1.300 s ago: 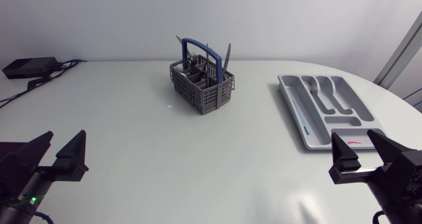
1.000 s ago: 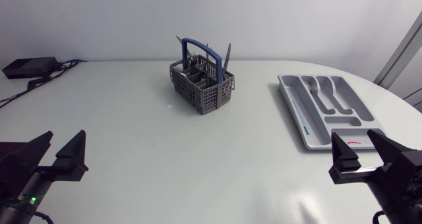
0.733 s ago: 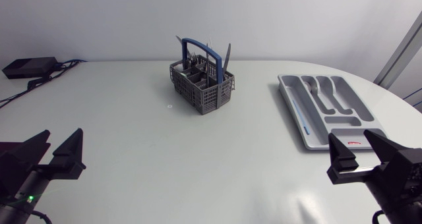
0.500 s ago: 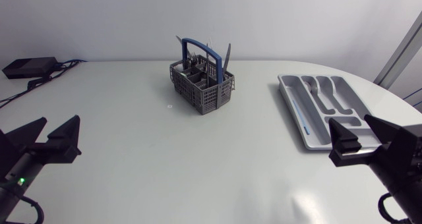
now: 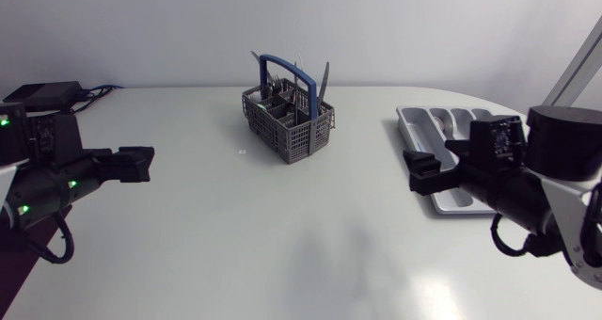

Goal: Sort the cutlery from the basket into the organizer compartments.

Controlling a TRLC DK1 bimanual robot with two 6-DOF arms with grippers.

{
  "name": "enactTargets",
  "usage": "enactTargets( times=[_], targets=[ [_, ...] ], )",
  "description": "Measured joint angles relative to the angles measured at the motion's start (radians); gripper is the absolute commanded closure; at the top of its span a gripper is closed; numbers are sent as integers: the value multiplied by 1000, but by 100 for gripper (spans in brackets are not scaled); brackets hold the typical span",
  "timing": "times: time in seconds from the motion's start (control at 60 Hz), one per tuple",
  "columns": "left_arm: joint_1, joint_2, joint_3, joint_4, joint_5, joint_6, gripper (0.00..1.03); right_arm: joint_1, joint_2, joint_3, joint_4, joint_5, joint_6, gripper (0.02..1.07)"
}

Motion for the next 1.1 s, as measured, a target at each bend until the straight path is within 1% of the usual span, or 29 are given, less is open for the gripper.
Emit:
enactTargets(
  times=[0.1, 0.15, 0.217, 0.283, 0.4, 0.45, 0.517, 0.533, 0.567, 0.667, 0.7, 0.717, 0.85, 0.9, 0.95, 0.983, 1.05, 1.1],
  targets=[
    [-13, 124, 101, -106, -2, 42, 7, 55, 116, 84, -13, 14, -6, 7],
    [-15, 190, 150, -132, -1, 83, 7, 75, 183, 130, -21, 14, -7, 7],
    [-15, 246, 187, -138, -2, 143, 7, 95, 268, 192, -39, 9, -13, 7],
    [-20, 290, 208, -138, -1, 222, 7, 107, 367, 263, -46, -45, -26, 7],
    [-27, 335, 225, -135, 22, 274, 7, 109, 494, 381, -74, -77, -73, 7],
    [-26, 355, 230, -129, 54, 279, 7, 113, 547, 443, -107, -67, -101, 7],
    [-11, 378, 231, -114, 153, 286, 7, 121, 609, 532, -172, -44, -141, 8],
    [-7, 384, 232, -111, 169, 289, 7, 123, 621, 550, -179, -41, -149, 13],
    [0, 399, 237, -108, 180, 296, 7, 127, 646, 581, -182, -43, -171, 15],
    [18, 453, 247, -54, 203, 303, 7, 131, 711, 654, -170, -91, -217, 13],
    [23, 469, 249, -35, 211, 304, 7, 130, 727, 671, -169, -101, -220, 7],
    [25, 477, 249, -24, 215, 304, 8, 131, 747, 692, -171, -113, -224, 6],
    [31, 546, 255, 43, 236, 307, 8, 132, 867, 810, -173, -145, -231, 6],
    [35, 557, 255, 60, 259, 307, 8, 133, 898, 838, -171, -146, -232, 6],
    [48, 563, 255, 100, 309, 307, 8, 136, 932, 867, -168, -148, -232, 7],
    [58, 568, 255, 135, 336, 307, 10, 138, 953, 886, -164, -148, -231, 8],
    [67, 586, 256, 202, 362, 306, 10, 139, 986, 916, -143, -155, -231, 16],
    [69, 607, 259, 233, 377, 306, 10, 139, 1008, 936, -123, -161, -231, 21]
  ],
)
